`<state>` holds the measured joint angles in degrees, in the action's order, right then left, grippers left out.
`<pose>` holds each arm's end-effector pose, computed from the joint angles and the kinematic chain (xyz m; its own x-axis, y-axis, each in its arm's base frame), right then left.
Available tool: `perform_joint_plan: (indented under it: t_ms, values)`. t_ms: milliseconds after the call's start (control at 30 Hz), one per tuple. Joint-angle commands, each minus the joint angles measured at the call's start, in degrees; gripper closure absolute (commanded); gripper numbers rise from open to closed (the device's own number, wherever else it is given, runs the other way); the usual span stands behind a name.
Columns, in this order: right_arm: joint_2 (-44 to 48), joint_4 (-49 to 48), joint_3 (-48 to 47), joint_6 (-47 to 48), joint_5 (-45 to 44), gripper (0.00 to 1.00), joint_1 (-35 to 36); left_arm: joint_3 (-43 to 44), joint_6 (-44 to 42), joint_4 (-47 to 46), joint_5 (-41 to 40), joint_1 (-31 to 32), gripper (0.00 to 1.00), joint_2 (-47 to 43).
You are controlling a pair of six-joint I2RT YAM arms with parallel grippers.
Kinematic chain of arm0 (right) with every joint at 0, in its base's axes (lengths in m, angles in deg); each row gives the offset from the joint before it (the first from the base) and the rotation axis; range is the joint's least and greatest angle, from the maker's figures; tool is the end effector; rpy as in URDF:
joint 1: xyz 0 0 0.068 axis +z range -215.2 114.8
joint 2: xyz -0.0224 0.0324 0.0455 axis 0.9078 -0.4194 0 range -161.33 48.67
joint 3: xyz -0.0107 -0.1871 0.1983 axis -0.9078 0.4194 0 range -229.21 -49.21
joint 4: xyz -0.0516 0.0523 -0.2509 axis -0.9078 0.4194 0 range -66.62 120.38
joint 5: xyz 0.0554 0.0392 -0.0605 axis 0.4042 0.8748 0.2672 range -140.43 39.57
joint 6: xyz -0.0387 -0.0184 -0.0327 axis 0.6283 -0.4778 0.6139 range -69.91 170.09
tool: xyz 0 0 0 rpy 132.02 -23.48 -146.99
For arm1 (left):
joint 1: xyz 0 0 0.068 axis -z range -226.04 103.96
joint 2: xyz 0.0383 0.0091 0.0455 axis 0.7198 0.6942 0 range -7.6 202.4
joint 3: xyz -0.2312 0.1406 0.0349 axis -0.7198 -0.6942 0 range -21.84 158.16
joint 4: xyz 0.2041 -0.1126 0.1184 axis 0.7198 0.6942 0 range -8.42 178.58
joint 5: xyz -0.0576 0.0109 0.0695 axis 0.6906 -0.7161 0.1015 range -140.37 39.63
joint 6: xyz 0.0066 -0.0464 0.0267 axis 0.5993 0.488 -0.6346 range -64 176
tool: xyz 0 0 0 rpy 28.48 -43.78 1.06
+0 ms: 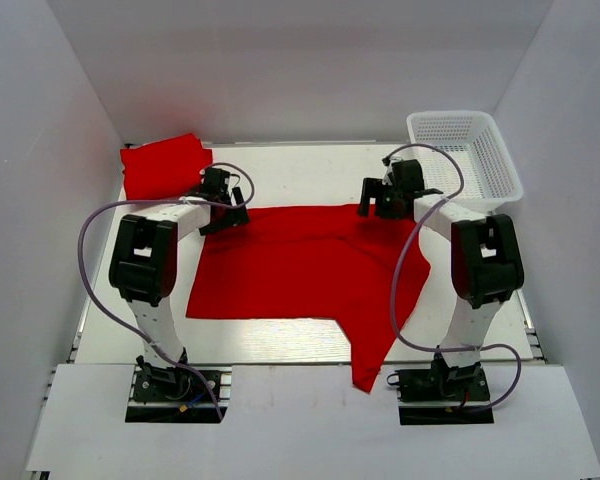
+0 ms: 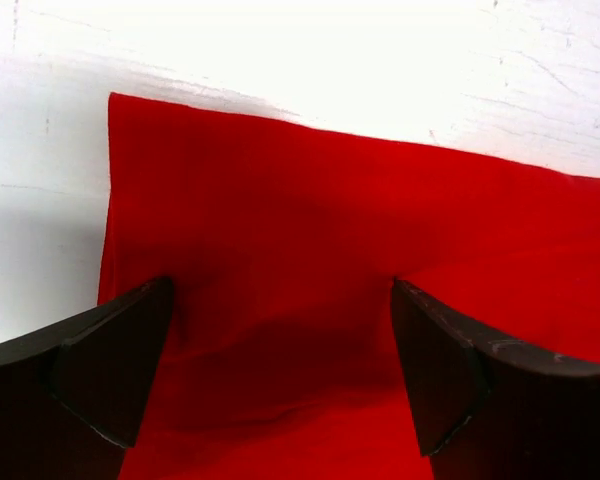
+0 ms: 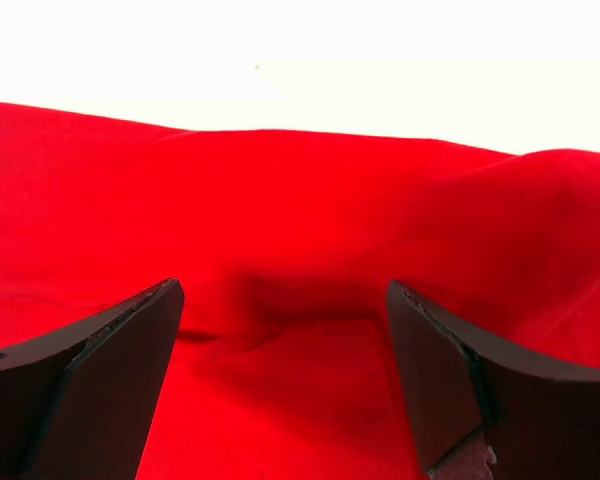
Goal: Fold and stack the t-shirts
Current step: Fold the flattened tshirt in 1/3 of the way
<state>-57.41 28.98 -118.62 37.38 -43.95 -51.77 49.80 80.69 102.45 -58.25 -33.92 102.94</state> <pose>0.3944 0.0984 0.1955 -0.7070 0.0560 -0.7050 -0.1602 0.9583 0.2368 0.3882 -0.0785 0.1591 -0.8262 -0.2458 -0.5070 -0.2253 0.9689 -0.1027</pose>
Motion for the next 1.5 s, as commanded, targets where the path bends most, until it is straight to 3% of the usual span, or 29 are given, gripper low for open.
perform_joint_plan:
  t_ms: [0,267,467,533,600,867,1033,1133,1233,1333,1367,1467]
  values:
    - [-2.54,2.04,-3.19,-0.30,-2.25,0.12,0.28,-3.78,0.80,4.36,0.59,-0.52,0.00,-0.77]
    - [-4.48,3.97,-2.75,-1.35,-3.32,0.16,0.10,-5.89,1.33,4.45,0.06,-1.05,0.00,-1.29]
    - [-2.47,3.53,-0.56,-1.61,-0.24,0.54,0.19,-5.28,1.86,4.45,0.06,-1.05,0.00,-1.29]
    - [-1.59,3.62,0.15,-1.44,-0.15,0.56,0.10,-5.28,1.86,4.45,0.06,-1.05,0.00,-1.29]
    - [0.08,3.62,0.94,-1.44,-0.59,0.66,0.19,-5.28,1.86,3.92,-0.46,-1.05,0.00,-1.29]
    - [2.98,4.41,3.93,-1.00,-2.17,0.58,0.28,-5.28,1.86,3.92,-0.99,-1.05,0.00,-1.91]
    - [2.90,3.80,4.37,-1.18,-2.53,0.83,0.19,-5.28,1.86,3.92,-1.00,-1.05,0.00,-2.44]
    - [2.20,3.62,4.02,-0.74,-2.52,0.85,0.37,-5.28,1.86,3.92,-1.00,-1.05,0.00,-2.96]
    - [1.23,4.67,3.14,-0.39,-3.84,0.80,0.45,-5.28,1.86,3.92,-1.52,-1.05,0.00,-3.49]
    - [1.23,5.03,3.05,-0.39,-4.28,0.90,0.28,-5.28,1.86,3.92,-1.52,-1.05,0.00,-3.49]
    - [1.66,4.94,3.14,-0.30,-4.46,0.99,0.28,-5.28,1.86,3.92,-1.52,-1.05,0.00,-4.01]
    - [3.33,4.94,3.75,-0.56,-4.11,1.00,0.19,-5.81,1.86,3.92,-1.52,-1.05,0.00,-4.02]
